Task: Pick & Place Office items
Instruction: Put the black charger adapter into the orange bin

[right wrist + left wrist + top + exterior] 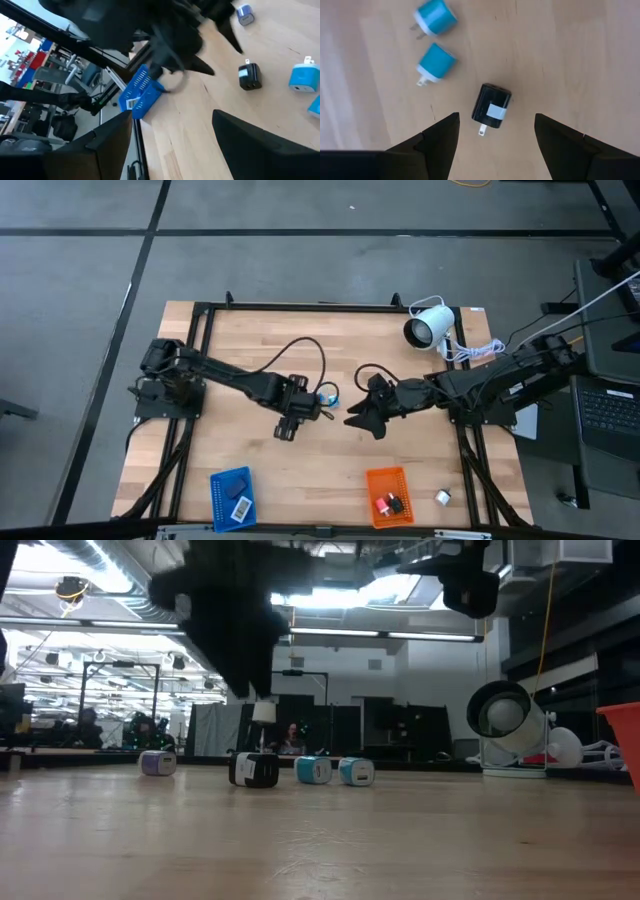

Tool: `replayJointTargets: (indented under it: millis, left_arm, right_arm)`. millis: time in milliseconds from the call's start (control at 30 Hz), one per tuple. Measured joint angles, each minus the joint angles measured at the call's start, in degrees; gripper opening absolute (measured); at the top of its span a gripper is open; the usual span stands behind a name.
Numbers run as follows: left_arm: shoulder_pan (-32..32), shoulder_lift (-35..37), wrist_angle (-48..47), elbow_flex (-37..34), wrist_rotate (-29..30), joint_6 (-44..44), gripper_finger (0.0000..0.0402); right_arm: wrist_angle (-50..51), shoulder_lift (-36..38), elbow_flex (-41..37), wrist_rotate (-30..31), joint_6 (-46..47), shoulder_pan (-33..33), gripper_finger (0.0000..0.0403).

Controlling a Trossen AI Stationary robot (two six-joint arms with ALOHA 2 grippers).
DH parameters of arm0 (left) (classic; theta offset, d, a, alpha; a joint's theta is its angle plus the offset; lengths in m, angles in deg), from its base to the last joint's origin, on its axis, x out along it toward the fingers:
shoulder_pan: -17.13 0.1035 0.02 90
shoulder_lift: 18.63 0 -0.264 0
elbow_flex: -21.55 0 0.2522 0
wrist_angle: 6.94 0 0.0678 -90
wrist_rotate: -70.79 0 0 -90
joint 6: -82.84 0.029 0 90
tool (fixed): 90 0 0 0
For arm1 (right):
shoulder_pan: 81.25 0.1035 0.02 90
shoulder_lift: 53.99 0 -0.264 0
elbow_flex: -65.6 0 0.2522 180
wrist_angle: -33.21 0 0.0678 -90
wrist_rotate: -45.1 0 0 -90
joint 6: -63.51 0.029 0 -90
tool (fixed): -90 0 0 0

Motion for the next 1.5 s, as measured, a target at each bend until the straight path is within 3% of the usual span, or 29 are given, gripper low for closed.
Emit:
replayJointTargets:
  millis: [167,533,667,833,1100,1333,1500]
  left_arm:
    - [2.62,-4.58,0.20,-0.01,-2.59,4.45,0.0253]
    - [3.97,-9.96,4.87,-0.02,-7.92,5.09,0.0252]
    - [3.97,-11.36,6.65,0.00,-8.95,3.87,0.0224]
    - [4.02,-12.83,6.71,0.16,-12.45,-0.04,0.0147]
    - [5.45,-12.90,10.68,1.33,-18.92,-7.45,0.0147]
    - [7.60,-11.56,18.53,7.61,-19.38,-12.85,0.0147]
    - [8.81,-11.33,33.40,12.98,-22.75,-18.69,0.0147]
  right_arm:
    - [-0.20,0.00,0.00,0.12,-0.12,0.02,0.0279]
    - [-0.41,0.00,0.00,0.14,-1.64,0.02,0.0279]
    - [-2.64,1.34,-0.02,0.35,-3.06,0.02,0.0279]
    - [-2.78,6.88,-0.04,4.88,-5.99,-0.04,0.0279]
    - [-4.10,20.17,-0.02,14.32,-14.01,-0.17,0.0279]
    - [-4.94,31.76,0.00,20.00,-23.29,-0.17,0.0279]
    - [-3.96,35.29,0.00,22.69,-27.51,-0.17,0.0279]
